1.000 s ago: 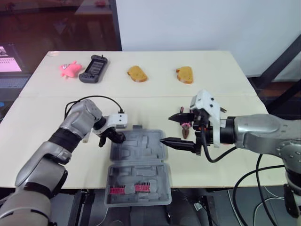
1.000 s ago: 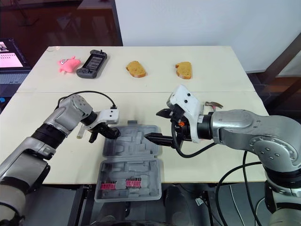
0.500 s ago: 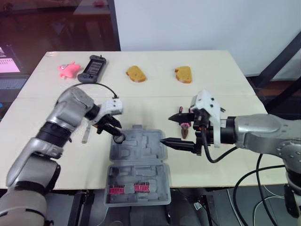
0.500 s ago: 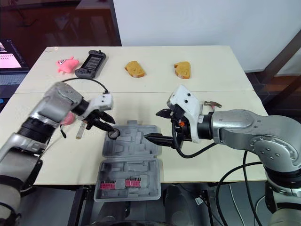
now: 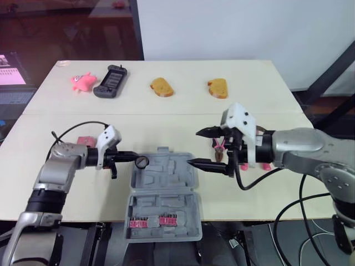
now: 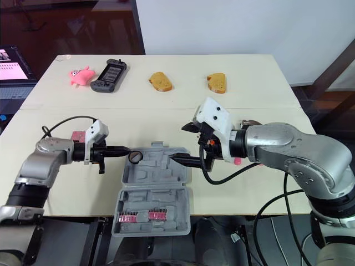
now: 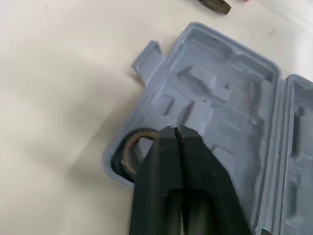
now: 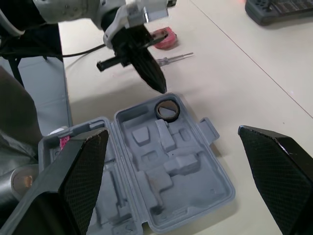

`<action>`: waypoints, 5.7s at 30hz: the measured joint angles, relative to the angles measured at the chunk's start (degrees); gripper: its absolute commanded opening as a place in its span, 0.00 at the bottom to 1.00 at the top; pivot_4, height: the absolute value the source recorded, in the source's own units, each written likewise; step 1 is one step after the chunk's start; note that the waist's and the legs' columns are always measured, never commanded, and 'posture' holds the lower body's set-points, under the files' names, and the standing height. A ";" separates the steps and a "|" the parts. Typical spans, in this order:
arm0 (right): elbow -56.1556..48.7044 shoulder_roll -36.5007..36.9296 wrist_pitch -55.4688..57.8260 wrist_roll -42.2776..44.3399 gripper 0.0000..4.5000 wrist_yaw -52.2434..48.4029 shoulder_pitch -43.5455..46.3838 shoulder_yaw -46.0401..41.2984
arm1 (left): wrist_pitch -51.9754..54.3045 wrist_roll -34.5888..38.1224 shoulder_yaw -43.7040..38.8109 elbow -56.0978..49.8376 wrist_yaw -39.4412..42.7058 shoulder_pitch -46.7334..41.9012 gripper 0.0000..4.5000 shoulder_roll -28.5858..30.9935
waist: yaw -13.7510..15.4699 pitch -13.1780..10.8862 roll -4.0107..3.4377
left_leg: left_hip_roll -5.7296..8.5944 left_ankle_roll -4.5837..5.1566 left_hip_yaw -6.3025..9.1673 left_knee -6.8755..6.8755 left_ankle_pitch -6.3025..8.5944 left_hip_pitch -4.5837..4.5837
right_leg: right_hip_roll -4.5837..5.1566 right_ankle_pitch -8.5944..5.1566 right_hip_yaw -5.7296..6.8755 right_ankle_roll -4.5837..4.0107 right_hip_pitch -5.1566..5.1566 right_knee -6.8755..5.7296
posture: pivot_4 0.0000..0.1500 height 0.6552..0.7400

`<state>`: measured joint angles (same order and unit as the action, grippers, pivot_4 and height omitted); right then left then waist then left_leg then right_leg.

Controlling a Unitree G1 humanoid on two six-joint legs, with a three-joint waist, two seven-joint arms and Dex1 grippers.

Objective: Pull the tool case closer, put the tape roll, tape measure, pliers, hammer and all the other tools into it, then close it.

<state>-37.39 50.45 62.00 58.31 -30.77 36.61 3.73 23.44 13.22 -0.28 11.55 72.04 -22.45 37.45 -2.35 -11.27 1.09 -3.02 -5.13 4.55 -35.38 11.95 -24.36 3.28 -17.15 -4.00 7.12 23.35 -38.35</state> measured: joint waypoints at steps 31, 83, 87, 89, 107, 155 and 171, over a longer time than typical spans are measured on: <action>0.36 -0.14 3.94 0.49 1.00 -1.76 2.18 -0.13 | -18.05 -4.40 5.55 15.03 -4.57 -2.92 0.30 -4.37 | -0.04 0.01 -0.02 | 0.01 0.00 0.00 0.00 0.00 0.03 | 0.00 0.00 0.01 0.00 -0.01 0.00 | 1.00 1.00; 29.39 -2.63 -41.19 -22.16 1.00 -29.00 -40.55 -28.38 | -9.94 14.95 -45.69 -2.32 -6.46 39.65 0.99 10.73 | -0.10 0.09 0.08 | -0.01 -0.03 -0.46 0.29 0.04 0.97 | 0.16 -0.26 -0.28 -0.40 -0.84 0.39 | 1.00 1.00; 21.44 -0.19 -30.49 -17.01 1.00 -26.73 -35.34 -24.11 | -2.87 18.96 -41.55 -14.00 -9.29 38.58 0.99 9.32 | -0.10 0.08 0.06 | 0.00 -0.03 -0.47 0.26 0.04 0.98 | 0.16 -0.25 -0.31 -0.38 -0.84 0.36 | 1.00 1.00; 17.51 1.11 -26.64 -16.32 1.00 -25.49 -30.23 -20.64 | -1.90 18.57 -38.41 -18.44 -12.29 36.69 0.99 9.17 | -0.10 0.08 0.06 | -0.01 -0.03 -0.46 0.26 0.04 0.98 | 0.14 -0.25 -0.31 -0.39 -0.82 0.35 | 1.00 1.00; 14.94 -7.67 -7.51 -16.31 1.00 -17.51 6.33 5.20 | 2.27 10.52 -35.82 -38.56 -52.34 37.27 0.99 -14.17 | 0.73 0.11 0.17 | 0.03 -0.03 -0.41 0.18 0.04 0.91 | 0.11 -0.15 -0.30 -0.19 -0.80 0.37 | 1.00 1.00; 15.09 -7.80 1.40 -21.47 1.00 -15.04 10.77 6.81 | -15.96 2.49 -23.34 20.03 -53.65 5.88 0.43 -13.26 | 1.31 0.11 0.15 | 0.02 -0.03 -0.37 0.27 0.04 0.87 | 0.08 -0.06 -0.25 -0.03 -0.71 0.33 | 1.00 1.00; 14.50 -7.79 1.00 -23.44 1.00 -15.38 9.15 7.57 | -13.30 5.65 -23.47 11.61 -51.54 13.43 0.01 -13.61 | 1.01 0.11 0.14 | 0.02 -0.03 -0.38 0.34 0.04 0.87 | 0.09 -0.06 -0.25 -0.04 -0.68 0.34 | 1.00 1.00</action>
<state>-22.89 42.66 63.01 34.87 -46.15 45.76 11.30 10.14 18.87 -23.75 23.15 20.50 -9.02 23.84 -1.34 -11.16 1.23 -3.00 -5.17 4.17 -35.04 11.99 -23.49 3.37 -17.21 -4.26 7.08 22.67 -38.00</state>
